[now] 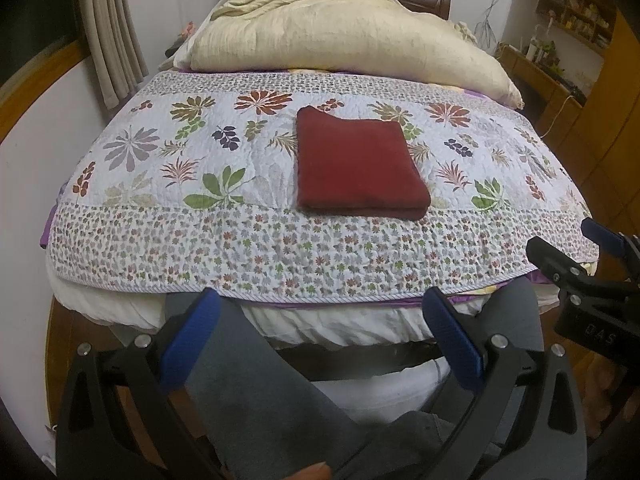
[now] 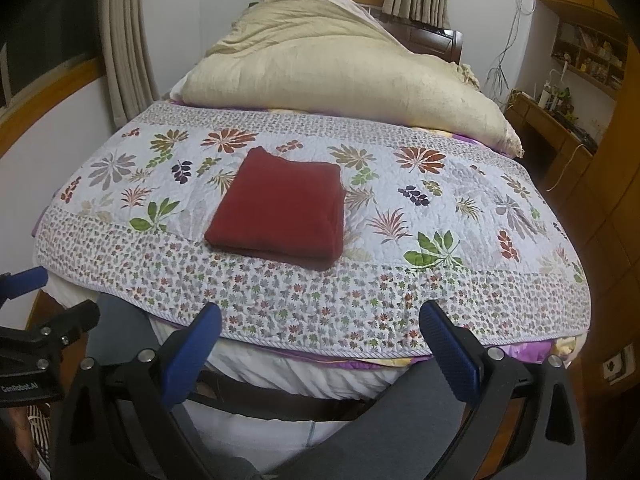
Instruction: Fold small clothes
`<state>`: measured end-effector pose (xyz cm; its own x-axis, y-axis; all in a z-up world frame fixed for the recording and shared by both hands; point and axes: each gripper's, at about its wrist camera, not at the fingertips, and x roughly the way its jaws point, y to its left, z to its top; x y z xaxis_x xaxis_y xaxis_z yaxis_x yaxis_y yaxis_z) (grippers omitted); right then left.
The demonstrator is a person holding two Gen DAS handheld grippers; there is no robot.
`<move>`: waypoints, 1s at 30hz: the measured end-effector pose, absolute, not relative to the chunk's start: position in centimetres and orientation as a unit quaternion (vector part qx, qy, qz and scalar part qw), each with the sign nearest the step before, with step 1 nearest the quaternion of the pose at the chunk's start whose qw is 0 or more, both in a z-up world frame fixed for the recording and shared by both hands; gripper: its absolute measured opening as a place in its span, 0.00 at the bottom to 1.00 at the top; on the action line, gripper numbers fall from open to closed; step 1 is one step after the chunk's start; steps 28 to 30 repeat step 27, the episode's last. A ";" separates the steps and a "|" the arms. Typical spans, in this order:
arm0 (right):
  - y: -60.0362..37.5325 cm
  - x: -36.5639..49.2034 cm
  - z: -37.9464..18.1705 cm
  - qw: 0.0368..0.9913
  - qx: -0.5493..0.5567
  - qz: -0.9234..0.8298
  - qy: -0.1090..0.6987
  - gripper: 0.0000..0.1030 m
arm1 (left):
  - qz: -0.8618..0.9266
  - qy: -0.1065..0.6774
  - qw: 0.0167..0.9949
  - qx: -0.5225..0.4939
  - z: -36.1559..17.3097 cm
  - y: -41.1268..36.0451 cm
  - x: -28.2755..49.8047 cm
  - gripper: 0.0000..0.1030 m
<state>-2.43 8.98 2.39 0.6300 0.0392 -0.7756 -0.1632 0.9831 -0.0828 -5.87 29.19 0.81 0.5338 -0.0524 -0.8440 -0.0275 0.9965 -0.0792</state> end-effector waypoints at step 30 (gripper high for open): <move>9.3 -2.6 2.3 0.900 -0.066 0.058 0.426 0.96 | -0.004 0.485 0.874 -0.031 1.0 28.7 -6.1 0.97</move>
